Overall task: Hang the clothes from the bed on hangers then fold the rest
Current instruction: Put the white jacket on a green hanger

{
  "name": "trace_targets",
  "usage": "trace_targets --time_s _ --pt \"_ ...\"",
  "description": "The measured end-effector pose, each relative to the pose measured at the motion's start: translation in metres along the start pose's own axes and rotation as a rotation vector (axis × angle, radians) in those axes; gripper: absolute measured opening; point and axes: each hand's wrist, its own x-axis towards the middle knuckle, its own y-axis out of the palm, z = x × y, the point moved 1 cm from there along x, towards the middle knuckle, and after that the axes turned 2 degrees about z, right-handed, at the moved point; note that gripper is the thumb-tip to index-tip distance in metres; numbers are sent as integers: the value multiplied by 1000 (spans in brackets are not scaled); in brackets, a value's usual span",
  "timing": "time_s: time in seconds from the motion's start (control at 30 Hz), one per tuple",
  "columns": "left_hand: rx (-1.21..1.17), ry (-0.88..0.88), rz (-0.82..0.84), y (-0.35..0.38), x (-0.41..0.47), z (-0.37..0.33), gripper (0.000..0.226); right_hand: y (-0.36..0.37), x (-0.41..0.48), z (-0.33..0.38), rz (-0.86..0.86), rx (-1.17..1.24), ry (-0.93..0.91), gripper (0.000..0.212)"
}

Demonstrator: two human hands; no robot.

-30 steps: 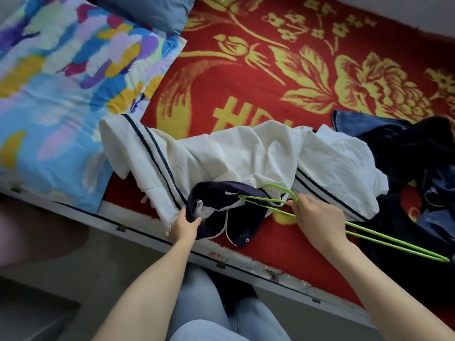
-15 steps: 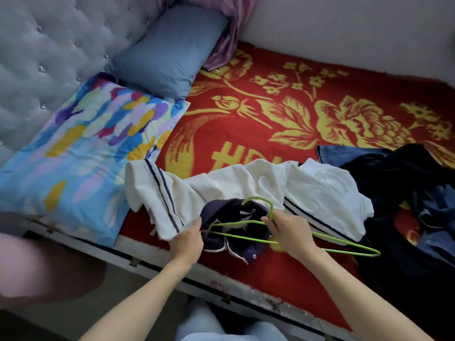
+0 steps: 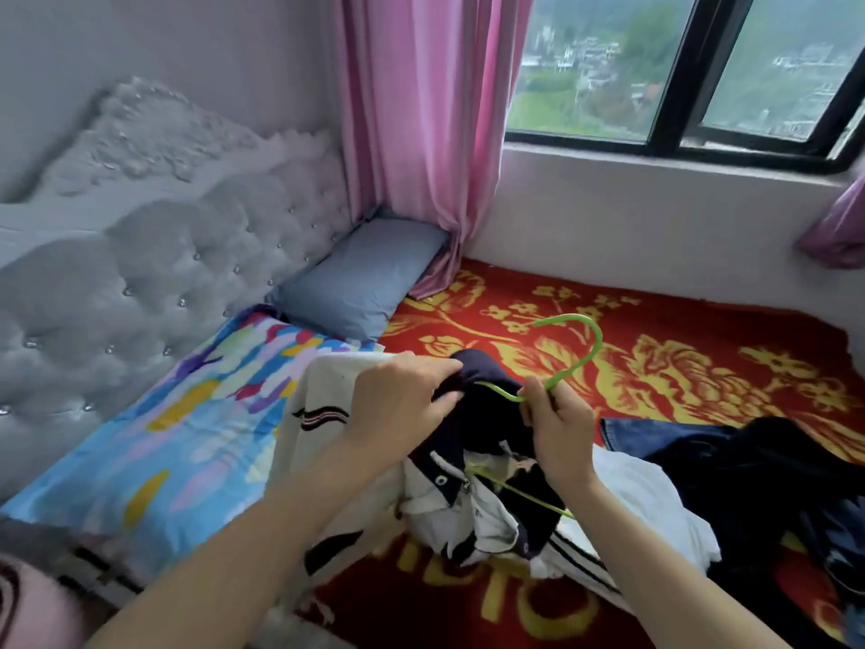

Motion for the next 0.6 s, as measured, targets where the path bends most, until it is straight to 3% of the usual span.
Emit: trace_targets --time_s 0.07,0.13,0.3,0.47,0.6 --pt "22 33 171 -15 18 12 54 -10 12 17 -41 71 8 46" --pt "79 70 275 -25 33 25 62 -19 23 35 -44 109 -35 46" --pt "-61 205 180 -52 54 19 57 -31 37 70 16 166 -100 43" --pt "-183 142 130 -68 73 14 32 -32 49 105 19 227 -122 42" --pt "-204 191 94 -78 85 -3 36 -4 48 133 24 195 -150 27"
